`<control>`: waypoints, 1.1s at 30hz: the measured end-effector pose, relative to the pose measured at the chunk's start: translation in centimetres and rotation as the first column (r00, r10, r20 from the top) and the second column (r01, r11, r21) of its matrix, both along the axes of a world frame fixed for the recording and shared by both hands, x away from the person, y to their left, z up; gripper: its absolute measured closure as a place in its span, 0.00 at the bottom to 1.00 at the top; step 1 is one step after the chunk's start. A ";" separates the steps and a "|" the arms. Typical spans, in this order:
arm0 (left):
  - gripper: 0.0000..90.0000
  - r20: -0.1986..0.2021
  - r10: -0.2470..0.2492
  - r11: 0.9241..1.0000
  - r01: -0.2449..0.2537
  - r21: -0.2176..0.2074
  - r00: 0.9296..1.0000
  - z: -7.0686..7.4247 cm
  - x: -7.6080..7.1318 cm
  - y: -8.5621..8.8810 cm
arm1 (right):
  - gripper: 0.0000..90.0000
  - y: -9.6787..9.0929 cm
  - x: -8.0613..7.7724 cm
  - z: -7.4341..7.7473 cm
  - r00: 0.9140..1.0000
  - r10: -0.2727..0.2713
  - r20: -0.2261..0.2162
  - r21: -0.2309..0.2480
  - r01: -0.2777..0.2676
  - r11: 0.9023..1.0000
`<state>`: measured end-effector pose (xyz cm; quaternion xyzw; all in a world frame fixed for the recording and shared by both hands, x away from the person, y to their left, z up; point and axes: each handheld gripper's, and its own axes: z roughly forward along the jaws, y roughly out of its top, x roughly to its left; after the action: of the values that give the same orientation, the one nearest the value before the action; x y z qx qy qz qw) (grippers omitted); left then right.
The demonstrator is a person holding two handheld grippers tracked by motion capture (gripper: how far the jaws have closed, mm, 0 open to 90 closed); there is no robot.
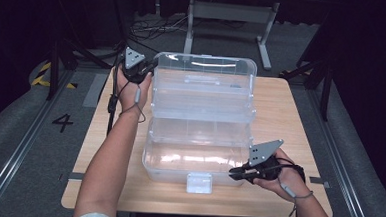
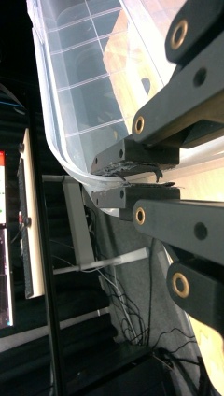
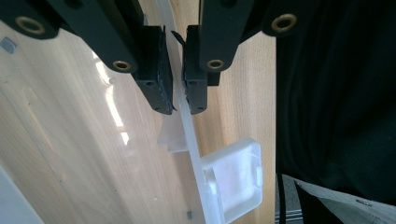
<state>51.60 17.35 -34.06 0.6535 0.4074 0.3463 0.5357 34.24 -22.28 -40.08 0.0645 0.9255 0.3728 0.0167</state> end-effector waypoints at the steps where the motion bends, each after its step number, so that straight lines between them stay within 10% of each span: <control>1: 0.92 0.001 -0.002 1.000 0.002 -0.003 1.000 -0.1 0.1 0.0 | 0.92 0.0 0.0 0.0 1.000 0.000 -0.001 0.000 0.000 1.000; 33: 0.91 -0.015 -0.024 0.996 0.023 -0.087 1.000 -2.3 2.6 0.5 | 0.91 -0.1 0.1 -0.1 1.000 -0.005 -0.012 0.011 0.005 1.000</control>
<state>54.15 17.89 -36.38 0.6371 0.4185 0.3170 0.5643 34.31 -22.39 -40.20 0.0691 0.9233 0.3775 0.0118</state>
